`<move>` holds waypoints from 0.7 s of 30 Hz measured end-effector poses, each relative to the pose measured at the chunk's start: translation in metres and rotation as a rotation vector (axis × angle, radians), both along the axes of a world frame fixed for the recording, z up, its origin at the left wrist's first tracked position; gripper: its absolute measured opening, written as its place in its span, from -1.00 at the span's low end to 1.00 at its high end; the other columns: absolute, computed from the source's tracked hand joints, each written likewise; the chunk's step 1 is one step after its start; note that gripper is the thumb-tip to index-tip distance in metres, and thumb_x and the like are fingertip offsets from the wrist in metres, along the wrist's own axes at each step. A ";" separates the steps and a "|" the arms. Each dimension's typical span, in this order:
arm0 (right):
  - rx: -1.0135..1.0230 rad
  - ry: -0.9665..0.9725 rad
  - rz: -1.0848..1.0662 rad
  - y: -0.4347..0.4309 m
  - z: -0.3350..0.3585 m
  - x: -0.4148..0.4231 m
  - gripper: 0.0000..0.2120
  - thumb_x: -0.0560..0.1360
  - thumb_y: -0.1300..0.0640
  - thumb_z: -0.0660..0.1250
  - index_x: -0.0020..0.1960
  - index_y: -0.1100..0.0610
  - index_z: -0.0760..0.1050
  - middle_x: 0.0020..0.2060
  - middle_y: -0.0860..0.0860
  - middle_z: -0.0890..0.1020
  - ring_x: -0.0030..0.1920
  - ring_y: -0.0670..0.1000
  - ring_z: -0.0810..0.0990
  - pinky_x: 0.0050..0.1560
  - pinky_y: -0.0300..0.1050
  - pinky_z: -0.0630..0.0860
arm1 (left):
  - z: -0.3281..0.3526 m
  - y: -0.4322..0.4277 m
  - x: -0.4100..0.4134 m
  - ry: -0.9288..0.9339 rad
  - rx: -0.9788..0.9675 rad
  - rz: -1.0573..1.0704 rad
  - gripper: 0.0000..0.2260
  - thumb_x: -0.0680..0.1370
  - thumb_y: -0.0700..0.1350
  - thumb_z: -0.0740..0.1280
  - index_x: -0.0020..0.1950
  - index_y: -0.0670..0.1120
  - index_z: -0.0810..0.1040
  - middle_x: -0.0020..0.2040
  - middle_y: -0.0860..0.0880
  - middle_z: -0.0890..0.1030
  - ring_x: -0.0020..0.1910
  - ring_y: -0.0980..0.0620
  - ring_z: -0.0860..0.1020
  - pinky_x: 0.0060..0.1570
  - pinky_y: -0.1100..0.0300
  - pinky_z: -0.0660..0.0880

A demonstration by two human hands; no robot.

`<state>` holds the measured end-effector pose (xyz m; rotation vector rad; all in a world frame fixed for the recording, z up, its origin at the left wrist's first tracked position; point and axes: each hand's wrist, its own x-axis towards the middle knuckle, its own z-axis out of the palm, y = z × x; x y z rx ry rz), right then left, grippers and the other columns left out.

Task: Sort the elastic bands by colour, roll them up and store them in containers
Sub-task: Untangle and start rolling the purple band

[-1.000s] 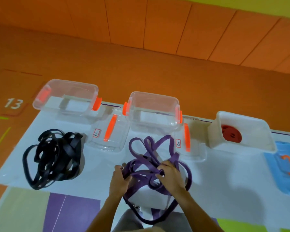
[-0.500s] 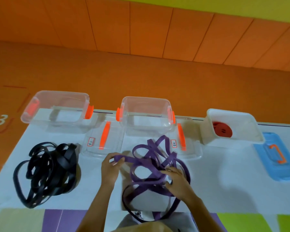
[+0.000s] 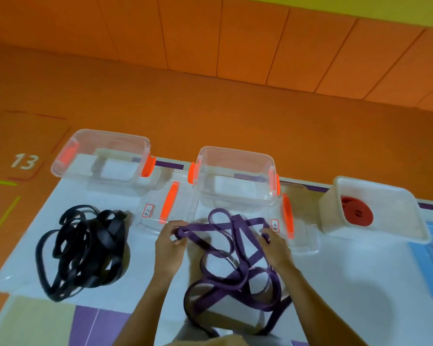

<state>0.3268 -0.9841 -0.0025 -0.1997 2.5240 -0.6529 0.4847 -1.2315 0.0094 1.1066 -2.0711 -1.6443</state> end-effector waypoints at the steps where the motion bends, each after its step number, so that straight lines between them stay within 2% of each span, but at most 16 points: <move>1: -0.011 -0.011 0.002 -0.003 -0.003 -0.001 -0.65 0.70 -0.15 0.24 0.15 0.11 0.62 -0.08 0.01 0.67 -0.01 0.09 0.66 0.17 0.17 0.61 | -0.002 0.002 0.003 -0.009 -0.015 -0.021 -0.69 0.55 -0.41 0.43 0.06 0.01 0.62 0.04 0.04 0.68 0.06 0.08 0.64 0.11 0.11 0.59; 3: -0.081 0.044 -0.053 -0.006 -0.009 -0.001 -0.69 0.66 -0.13 0.33 0.02 0.10 0.66 -0.15 -0.05 0.69 -0.08 0.03 0.67 0.11 0.10 0.63 | -0.008 0.002 0.006 -0.034 -0.070 -0.049 -0.71 0.57 -0.39 0.42 0.01 0.03 0.62 0.00 0.03 0.69 0.03 0.07 0.65 0.11 0.13 0.59; 5: -0.195 0.108 -0.163 -0.007 -0.011 0.005 -0.93 0.62 -0.01 0.43 -0.01 -0.04 0.63 -0.16 -0.11 0.70 -0.09 0.01 0.70 0.02 0.02 0.65 | -0.016 -0.002 0.006 -0.082 -0.146 -0.087 -0.81 0.60 -0.35 0.42 0.01 -0.04 0.64 -0.01 0.00 0.69 0.01 0.00 0.66 0.10 0.16 0.58; 6: -0.300 0.094 -0.226 -0.008 -0.008 0.009 -0.91 0.59 0.04 0.47 0.03 -0.09 0.57 -0.20 -0.12 0.70 -0.15 0.00 0.70 -0.08 0.00 0.66 | -0.020 -0.004 0.005 -0.118 -0.183 -0.112 -0.84 0.61 -0.34 0.42 0.03 -0.07 0.64 0.01 0.00 0.68 0.01 -0.03 0.66 0.09 0.22 0.56; 8: -0.523 0.009 -0.319 -0.006 0.000 0.018 -0.66 0.55 0.09 0.52 0.17 -0.20 0.45 -0.30 -0.08 0.69 -0.31 -0.05 0.70 -0.31 -0.17 0.63 | -0.026 -0.009 0.002 -0.197 -0.246 -0.172 -0.81 0.59 -0.38 0.41 0.06 -0.10 0.65 0.03 -0.02 0.66 0.04 -0.08 0.64 0.05 0.34 0.51; 10: -0.604 0.000 -0.328 0.000 0.008 0.026 -0.56 0.54 0.07 0.54 0.24 -0.27 0.41 -0.40 0.03 0.61 -0.42 0.01 0.65 -0.36 -0.28 0.56 | -0.028 -0.010 -0.004 -0.241 -0.257 -0.223 -0.76 0.54 -0.42 0.41 0.08 -0.12 0.68 0.03 -0.06 0.67 0.04 -0.11 0.65 0.03 0.20 0.59; 12: -0.589 0.040 -0.293 0.006 0.016 0.032 -0.58 0.53 0.05 0.53 0.26 -0.28 0.45 -0.50 0.00 0.44 -0.50 -0.03 0.46 -0.40 -0.36 0.41 | -0.026 -0.006 -0.011 -0.264 -0.270 -0.254 -0.76 0.51 -0.37 0.41 0.06 -0.08 0.68 -0.01 -0.06 0.67 0.01 -0.13 0.66 -0.03 0.06 0.61; 14: -0.577 0.070 -0.271 0.009 0.025 0.034 -0.61 0.54 0.07 0.51 0.26 -0.26 0.49 -0.50 -0.08 0.42 -0.48 -0.13 0.40 -0.40 -0.37 0.37 | -0.022 0.002 -0.019 -0.343 -0.294 -0.280 -0.77 0.49 -0.22 0.43 0.10 0.02 0.66 0.07 0.00 0.63 0.10 -0.08 0.61 0.04 -0.05 0.61; 16: -0.565 0.080 -0.261 0.010 0.032 0.034 -0.64 0.55 0.10 0.50 0.23 -0.25 0.54 -0.40 -0.11 0.58 -0.38 -0.14 0.56 -0.31 -0.34 0.47 | -0.019 0.013 -0.027 -0.430 -0.317 -0.339 -0.72 0.48 -0.07 0.44 0.17 0.13 0.59 0.19 0.09 0.55 0.23 -0.02 0.51 0.20 -0.14 0.55; 18: -0.565 0.051 -0.259 0.012 0.039 0.035 -0.72 0.54 0.11 0.52 0.17 -0.18 0.61 -0.21 -0.13 0.72 -0.17 -0.16 0.70 -0.16 -0.35 0.56 | -0.018 0.027 -0.035 -0.517 -0.337 -0.439 -0.71 0.53 0.10 0.39 0.24 0.16 0.55 0.29 0.10 0.49 0.35 -0.03 0.42 0.34 -0.18 0.44; 21: -0.591 0.010 -0.208 0.015 0.046 0.043 -0.83 0.53 0.16 0.54 0.04 -0.10 0.68 -0.09 -0.19 0.76 -0.03 -0.19 0.73 -0.05 -0.41 0.56 | -0.018 0.051 -0.044 -0.635 -0.332 -0.520 -0.67 0.58 0.24 0.29 0.25 0.11 0.54 0.33 0.08 0.52 0.41 -0.06 0.38 0.31 -0.18 0.36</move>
